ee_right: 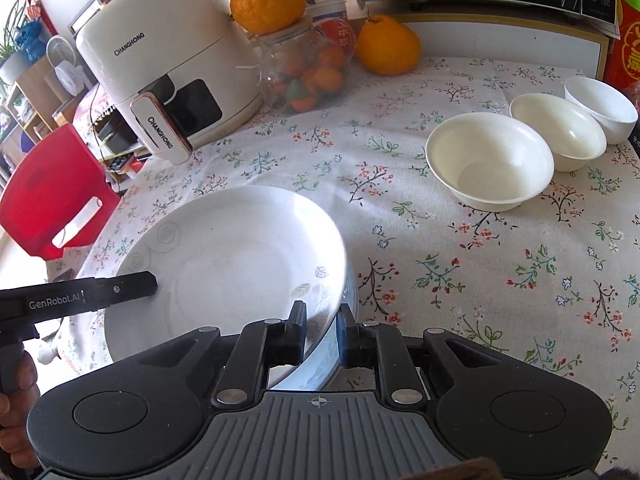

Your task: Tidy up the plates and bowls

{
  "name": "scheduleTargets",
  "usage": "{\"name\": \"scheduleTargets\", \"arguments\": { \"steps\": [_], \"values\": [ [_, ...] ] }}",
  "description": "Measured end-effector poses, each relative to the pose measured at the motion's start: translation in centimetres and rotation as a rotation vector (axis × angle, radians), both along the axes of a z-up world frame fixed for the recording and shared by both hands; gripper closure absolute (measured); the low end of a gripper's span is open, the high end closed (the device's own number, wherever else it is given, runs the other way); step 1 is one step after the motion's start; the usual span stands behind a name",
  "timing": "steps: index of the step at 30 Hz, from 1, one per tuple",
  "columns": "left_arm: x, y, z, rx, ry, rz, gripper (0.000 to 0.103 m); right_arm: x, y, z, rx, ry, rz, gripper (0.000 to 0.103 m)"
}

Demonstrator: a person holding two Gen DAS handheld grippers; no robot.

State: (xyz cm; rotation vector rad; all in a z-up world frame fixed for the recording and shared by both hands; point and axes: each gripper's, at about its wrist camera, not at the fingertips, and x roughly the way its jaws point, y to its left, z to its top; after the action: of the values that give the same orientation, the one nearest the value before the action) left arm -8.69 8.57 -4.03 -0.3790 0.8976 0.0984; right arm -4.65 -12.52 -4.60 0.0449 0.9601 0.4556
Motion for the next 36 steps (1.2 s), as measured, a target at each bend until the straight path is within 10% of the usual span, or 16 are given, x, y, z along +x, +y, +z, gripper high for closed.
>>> {"name": "scheduleTargets", "arguments": {
  "steps": [36],
  "values": [
    [-0.4, -2.6, -1.1, 0.263, 0.045, -0.086, 0.091, -1.5, 1.7, -0.3, -0.159, -0.078, 0.021, 0.087]
  ]
}}
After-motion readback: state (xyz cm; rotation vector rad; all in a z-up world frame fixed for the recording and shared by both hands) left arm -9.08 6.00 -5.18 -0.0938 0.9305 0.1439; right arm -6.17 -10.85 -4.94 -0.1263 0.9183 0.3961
